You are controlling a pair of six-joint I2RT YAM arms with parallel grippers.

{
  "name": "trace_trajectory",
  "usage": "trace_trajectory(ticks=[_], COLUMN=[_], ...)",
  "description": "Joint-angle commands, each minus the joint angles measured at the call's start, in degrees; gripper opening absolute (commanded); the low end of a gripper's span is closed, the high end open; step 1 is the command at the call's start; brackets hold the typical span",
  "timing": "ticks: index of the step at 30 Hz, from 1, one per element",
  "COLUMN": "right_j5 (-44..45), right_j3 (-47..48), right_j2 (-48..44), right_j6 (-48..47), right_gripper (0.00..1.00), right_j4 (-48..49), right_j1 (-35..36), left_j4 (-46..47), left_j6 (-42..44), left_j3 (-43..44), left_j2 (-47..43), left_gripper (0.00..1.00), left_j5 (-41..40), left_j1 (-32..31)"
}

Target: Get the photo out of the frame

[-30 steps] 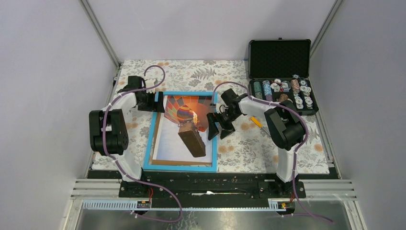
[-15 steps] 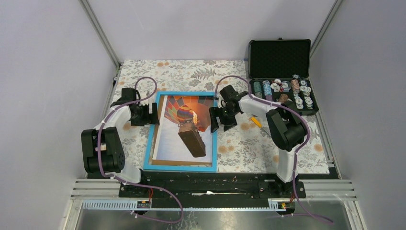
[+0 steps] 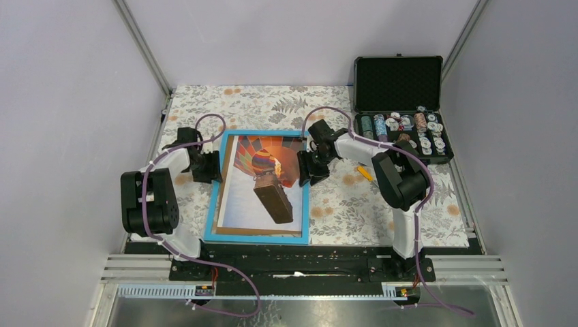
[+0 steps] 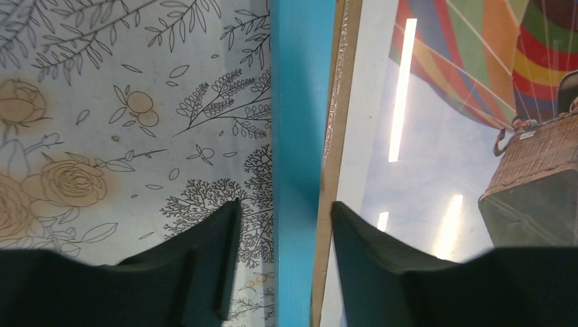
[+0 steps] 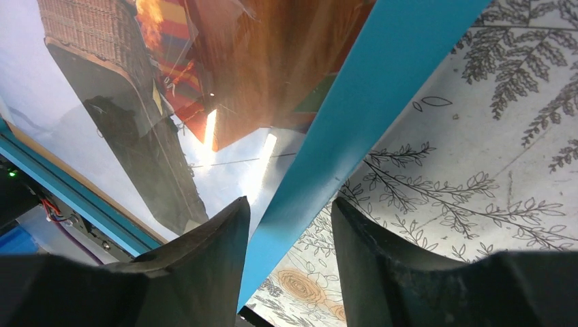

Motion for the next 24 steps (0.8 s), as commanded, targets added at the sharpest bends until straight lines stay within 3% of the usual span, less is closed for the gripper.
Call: trace_trajectory(ticks=[1, 7, 11, 13, 24], right_j5=[-0.40, -2.57, -3.30, -3.84, -4.68], right_j3=[1.95, 2.87, 4.38, 4.72, 6.67], right_j2=[2.20, 1.55, 1.40, 1.31, 1.82], right_j6=[-0.30, -1.07, -1.40, -1.61, -3.13], right_gripper=[0.53, 0.40, 0.24, 0.20, 0.19], right_j4=[-0.51, -1.03, -2.10, -2.59, -3.22], right_j1=[0.56, 0.50, -0.19, -0.52, -1.91], left_j4=[0.93, -0.30, -3.81, -4.35, -5.07], left_j6=[-0.63, -0.02, 0.19, 0.27, -2.12], left_j3=[1.51, 1.94, 4.45, 5.42, 11.35], left_j2=[1.54, -0.55, -0.67, -0.64, 5.03], left_gripper=[0.45, 0.12, 0.00, 0.00, 0.00], left_j5=[0.85, 3.45, 4.48, 4.93, 7.85], left_j1=[-0.13, -0.35, -0.44, -0.46, -0.56])
